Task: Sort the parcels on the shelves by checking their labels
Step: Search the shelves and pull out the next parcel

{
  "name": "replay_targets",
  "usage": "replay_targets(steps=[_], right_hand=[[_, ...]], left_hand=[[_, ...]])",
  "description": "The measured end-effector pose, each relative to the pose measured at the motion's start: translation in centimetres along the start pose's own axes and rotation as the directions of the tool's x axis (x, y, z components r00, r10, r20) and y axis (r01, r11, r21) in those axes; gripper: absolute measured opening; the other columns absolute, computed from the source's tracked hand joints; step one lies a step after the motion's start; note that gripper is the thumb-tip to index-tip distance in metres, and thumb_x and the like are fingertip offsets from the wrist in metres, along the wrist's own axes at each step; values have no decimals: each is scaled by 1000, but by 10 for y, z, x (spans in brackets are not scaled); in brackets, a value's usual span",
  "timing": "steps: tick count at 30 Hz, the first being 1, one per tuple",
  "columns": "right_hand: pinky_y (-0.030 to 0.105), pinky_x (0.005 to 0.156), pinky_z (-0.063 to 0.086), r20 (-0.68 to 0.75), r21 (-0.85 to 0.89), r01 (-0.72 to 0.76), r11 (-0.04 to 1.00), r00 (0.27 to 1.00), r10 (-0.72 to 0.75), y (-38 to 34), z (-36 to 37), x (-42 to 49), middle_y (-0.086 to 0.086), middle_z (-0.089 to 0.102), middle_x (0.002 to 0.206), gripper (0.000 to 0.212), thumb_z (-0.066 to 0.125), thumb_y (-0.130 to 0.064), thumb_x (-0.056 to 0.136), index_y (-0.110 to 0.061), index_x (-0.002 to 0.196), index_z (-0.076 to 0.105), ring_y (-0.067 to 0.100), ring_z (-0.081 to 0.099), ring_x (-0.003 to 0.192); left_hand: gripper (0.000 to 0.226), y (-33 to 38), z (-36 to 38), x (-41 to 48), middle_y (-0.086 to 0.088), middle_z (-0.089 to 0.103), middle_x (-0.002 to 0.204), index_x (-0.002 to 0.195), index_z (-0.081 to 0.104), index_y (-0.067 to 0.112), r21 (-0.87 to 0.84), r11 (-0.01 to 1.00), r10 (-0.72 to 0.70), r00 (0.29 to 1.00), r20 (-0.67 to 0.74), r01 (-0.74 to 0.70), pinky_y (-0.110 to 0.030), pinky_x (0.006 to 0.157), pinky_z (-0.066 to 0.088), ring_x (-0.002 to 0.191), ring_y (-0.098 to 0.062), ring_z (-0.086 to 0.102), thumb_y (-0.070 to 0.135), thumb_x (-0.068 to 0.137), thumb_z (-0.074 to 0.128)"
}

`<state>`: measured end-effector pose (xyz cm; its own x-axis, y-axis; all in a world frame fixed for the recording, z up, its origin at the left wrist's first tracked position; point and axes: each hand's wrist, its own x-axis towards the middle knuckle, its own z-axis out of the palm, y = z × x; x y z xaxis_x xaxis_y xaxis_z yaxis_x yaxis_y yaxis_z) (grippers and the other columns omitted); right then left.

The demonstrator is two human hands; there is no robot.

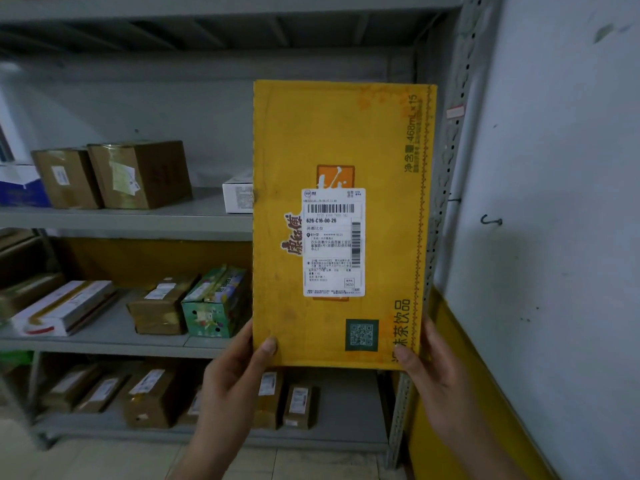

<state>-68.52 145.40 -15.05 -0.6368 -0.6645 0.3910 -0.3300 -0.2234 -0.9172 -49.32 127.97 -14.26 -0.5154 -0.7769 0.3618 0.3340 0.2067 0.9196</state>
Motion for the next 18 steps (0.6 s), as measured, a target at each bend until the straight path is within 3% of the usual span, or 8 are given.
replay_targets(steps=[5,15,18], right_hand=[[8,88,49,0,36,-83,996,997,83,24,0,-10,-22,67,128,64,57,-21,95,-37,152,32,-3,62,119],[18,101,49,-18,32,-77,996,997,78,34,-16,23,-21,65,132,62,58,-26,93,-38,150,36,1,62,121],[16,98,50,-23,27,-91,995,996,92,43,-20,28,-20,65,133,61,58,-25,94,-38,149,37,1,62,122]], left_hand=[[37,-23,4,-6,12,75,119,130,63,21,26,997,-67,998,-12,67,-14,84,56,115,-7,68,9,95,57],[38,-32,25,25,16,75,116,130,61,22,22,998,-62,997,-42,63,-11,81,55,109,-1,69,4,96,56],[36,-39,30,31,17,76,114,125,64,25,30,997,-65,997,-39,66,-11,81,54,109,0,69,5,96,56]])
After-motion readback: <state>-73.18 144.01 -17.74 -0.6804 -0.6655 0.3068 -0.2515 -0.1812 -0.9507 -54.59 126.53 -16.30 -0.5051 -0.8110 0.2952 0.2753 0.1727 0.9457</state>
